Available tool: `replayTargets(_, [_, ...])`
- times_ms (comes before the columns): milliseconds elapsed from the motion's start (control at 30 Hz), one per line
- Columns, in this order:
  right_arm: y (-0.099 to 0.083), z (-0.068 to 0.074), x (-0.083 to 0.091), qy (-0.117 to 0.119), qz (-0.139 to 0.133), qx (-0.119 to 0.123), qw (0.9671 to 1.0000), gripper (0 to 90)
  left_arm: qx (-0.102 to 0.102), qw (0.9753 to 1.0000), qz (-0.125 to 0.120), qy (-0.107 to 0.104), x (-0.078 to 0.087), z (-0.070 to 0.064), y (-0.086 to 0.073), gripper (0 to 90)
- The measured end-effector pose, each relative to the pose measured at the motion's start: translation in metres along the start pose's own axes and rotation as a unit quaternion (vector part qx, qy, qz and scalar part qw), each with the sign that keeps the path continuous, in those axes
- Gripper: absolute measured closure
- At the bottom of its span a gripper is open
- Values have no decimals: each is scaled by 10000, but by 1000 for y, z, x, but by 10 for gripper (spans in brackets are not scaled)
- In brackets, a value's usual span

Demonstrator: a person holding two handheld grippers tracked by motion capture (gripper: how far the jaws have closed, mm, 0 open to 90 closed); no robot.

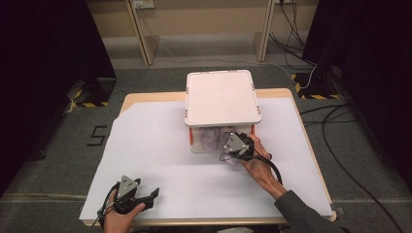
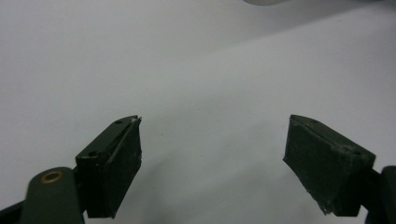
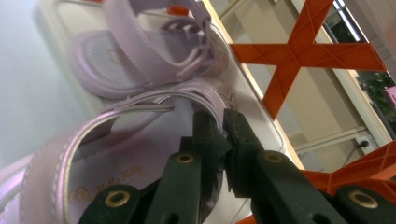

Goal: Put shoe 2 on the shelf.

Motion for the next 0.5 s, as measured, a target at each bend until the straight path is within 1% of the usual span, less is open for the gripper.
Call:
replayTargets(100, [-2, -1, -8, -59, 60, -96, 9999, 832, 21, 10000, -7, 6, 0, 0, 0, 184])
replayTargets(133, [-1, -1, -9, -79, 31, -139, 9999, 817, 0, 10000, -10, -2, 0, 0, 0, 184])
replayTargets(200, [0, -1, -10, -128, 50, -218, 9997, 726, -1, 10000, -9, 0, 0, 0, 0, 184])
replayTargets(233, [1, -1, -11, -153, 26, -331, 9993, 675, 7, 10000, -4, -1, 0, 0, 0, 184])
replayTargets(267, [1, -1, -11, -174, 14, -406, 9990, 643, 4, 10000, 2, -1, 0, 0, 0, 184])
replayTargets(300, [1, -1, -11, -132, 24, -493, 9987, 626, 1, 10000, 1, -3, 0, 0, 0, 184])
replayTargets(333, [1, -1, -10, -145, 11, -557, 9983, 596, -4, 10000, -2, -5, 0, 0, 0, 184])
replayTargets(400, [2, -3, -8, -114, 15, -599, 9981, 568, 9, 10000, -23, 0, 0, 0, 0, 185])
replayTargets(433, [2, -3, -7, -27, 34, -681, 9977, 553, 9, 10000, -26, -2, 0, 0, 0, 184])
replayTargets(467, [3, -4, -4, -11, 53, -742, 9972, 541, -5, 10000, -12, -7, 0, 0, 0, 184])
replayTargets(500, [3, -5, -2, -14, 54, -749, 9972, 535, -3, 10000, -7, -8, 0, 0, 0, 185])
Point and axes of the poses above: each handheld gripper's, and its own axes: x roughly backward along the jaws, y roughly out of its top, z roughly to its left, the point moved 3 cm from there along -x, roughly forward along the jaws, and after that the axes turned 10 degrees about -z, right-handed, at the moved point
